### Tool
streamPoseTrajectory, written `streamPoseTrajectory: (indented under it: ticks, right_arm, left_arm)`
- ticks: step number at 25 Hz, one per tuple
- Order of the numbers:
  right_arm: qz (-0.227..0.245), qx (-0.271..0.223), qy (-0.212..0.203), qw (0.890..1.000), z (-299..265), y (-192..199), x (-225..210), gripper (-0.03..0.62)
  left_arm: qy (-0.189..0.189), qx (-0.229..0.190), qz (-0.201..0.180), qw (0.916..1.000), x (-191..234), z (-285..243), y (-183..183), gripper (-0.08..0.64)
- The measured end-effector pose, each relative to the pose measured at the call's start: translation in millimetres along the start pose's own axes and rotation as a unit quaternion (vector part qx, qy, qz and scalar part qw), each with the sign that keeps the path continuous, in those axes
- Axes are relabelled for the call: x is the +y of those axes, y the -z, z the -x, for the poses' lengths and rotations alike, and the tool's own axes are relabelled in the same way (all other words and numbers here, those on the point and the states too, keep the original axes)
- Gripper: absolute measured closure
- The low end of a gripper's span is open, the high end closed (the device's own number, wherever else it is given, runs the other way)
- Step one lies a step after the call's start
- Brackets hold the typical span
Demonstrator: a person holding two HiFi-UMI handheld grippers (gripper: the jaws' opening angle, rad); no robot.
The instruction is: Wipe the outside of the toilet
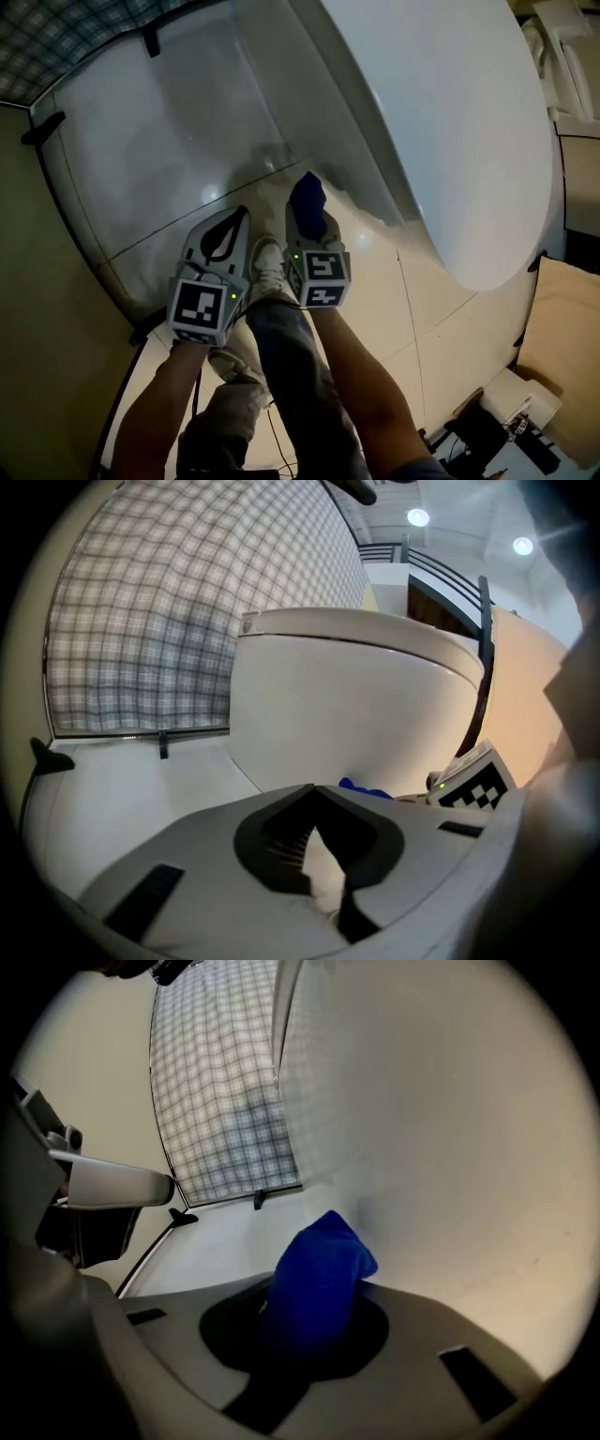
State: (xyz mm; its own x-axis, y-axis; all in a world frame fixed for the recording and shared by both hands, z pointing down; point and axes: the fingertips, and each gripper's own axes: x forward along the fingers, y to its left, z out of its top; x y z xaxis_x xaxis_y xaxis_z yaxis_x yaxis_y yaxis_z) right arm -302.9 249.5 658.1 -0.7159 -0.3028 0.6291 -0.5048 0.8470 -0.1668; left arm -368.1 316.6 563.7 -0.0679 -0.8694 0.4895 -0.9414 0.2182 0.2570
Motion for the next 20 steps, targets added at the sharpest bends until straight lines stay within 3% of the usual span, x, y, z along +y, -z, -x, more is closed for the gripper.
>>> streamPoseTrajectory:
  ticks: [5,11,16,20]
  right_arm:
    - [-0.016,-0.058,-0.011,0.998,61.6,-65.9,30.9,0.528]
    - [-0.021,-0.117,-0.044,0.992,204.9,-193.3,82.1,0.529]
    - [0.022,-0.184,-0.110,0.977,317.9,-329.1,121.1,0.528]
    - [0.058,-0.239,-0.156,0.957,425.2,-422.6,129.2,0.529]
  left_arm:
    - [0.001,-0.018,-0.041,0.9990,-22.0,44.2,-46.6,0.548]
    - [0.008,-0.043,-0.080,0.9959,-75.4,142.6,-179.0,0.548]
    - [-0.020,-0.096,-0.097,0.9904,-106.5,214.3,-302.4,0.548]
    - [-0.046,-0.131,-0.094,0.9859,-157.8,270.0,-369.6,0.548]
